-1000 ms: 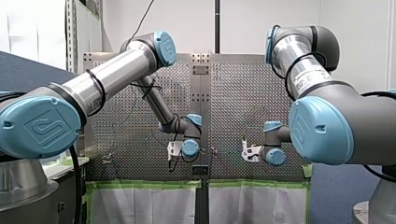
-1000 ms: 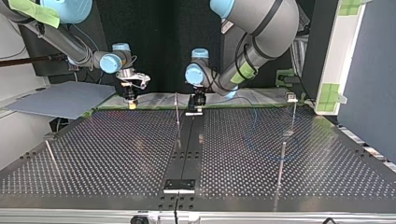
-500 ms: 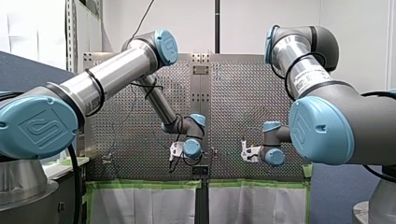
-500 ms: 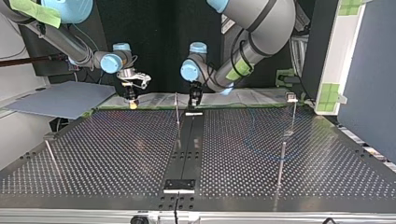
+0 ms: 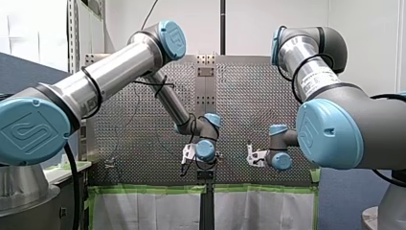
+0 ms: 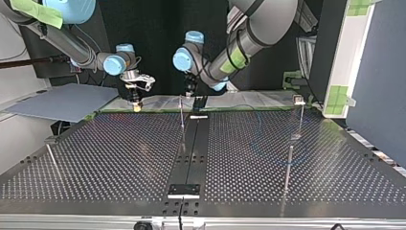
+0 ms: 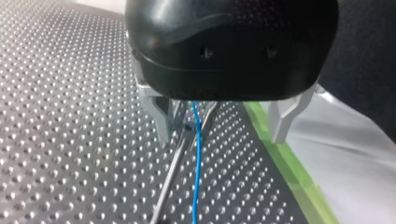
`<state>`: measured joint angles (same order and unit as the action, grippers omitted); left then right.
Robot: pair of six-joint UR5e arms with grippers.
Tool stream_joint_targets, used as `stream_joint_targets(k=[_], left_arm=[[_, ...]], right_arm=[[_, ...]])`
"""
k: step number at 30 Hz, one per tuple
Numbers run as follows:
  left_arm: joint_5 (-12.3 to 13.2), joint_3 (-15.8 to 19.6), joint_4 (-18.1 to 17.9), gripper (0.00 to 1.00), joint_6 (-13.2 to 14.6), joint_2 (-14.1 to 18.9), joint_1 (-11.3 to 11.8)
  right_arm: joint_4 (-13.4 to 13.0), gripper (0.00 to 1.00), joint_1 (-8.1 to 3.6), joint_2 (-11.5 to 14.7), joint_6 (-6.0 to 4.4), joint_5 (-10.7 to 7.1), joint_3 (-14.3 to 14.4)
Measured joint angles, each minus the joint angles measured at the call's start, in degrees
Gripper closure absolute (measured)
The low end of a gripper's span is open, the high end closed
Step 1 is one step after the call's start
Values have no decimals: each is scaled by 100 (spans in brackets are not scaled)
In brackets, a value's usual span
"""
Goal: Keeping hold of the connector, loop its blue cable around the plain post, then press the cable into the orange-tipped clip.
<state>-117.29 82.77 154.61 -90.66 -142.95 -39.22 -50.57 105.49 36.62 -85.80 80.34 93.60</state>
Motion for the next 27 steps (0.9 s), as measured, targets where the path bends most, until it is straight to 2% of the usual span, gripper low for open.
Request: stream_joint_targets(k=[8, 23, 27], left_arm=[[7, 260, -200, 0, -27, 203, -128], [25, 288, -300, 0, -90, 222, -150], [113, 284, -350, 0, -168, 219, -150]], right_arm=[[2, 100, 1, -4, 0, 0, 0], [11, 100, 25, -15, 0, 0, -1], [11, 100, 28, -15, 0, 0, -1]])
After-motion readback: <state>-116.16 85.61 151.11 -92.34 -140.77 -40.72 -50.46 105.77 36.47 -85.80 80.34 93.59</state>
